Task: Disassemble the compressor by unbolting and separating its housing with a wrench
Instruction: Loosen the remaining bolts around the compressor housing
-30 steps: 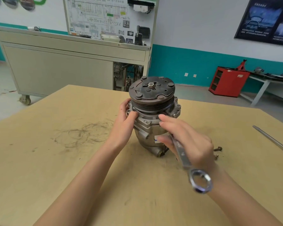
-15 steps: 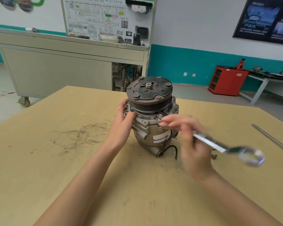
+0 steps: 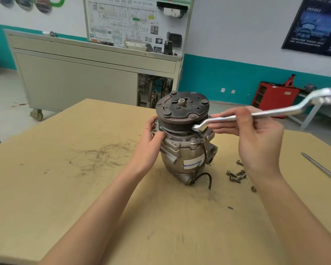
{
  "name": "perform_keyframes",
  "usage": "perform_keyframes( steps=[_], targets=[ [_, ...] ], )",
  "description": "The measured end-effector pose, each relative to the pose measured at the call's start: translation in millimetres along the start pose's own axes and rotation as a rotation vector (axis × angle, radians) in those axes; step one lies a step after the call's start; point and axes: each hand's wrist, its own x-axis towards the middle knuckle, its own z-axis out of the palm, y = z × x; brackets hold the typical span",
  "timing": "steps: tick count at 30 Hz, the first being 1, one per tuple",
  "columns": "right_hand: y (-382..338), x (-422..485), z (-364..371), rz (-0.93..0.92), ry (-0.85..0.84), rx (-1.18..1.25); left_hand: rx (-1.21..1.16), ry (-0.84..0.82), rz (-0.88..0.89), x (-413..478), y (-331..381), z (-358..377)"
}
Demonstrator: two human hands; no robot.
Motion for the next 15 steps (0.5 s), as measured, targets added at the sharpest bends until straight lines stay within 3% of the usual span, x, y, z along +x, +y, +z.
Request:
perform_keyframes(
  steps=[5,7,15],
  targets=[
    [-11.2,-27.8,13.2,-0.578,-0.123,-0.675,-0.005,0.01,0.009,0.3,0.8,1.0],
    [-8.2,-35.2,18.7,-0.798,-0.106,-0.84,-0.012,0.016,0.016,0.1,1.1,1.6],
    [1.1,-42.8,24.1,-1.026,-0.134,-0.967,-0.027,0.031,0.017,-0.1,0.8,2.8]
  ],
)
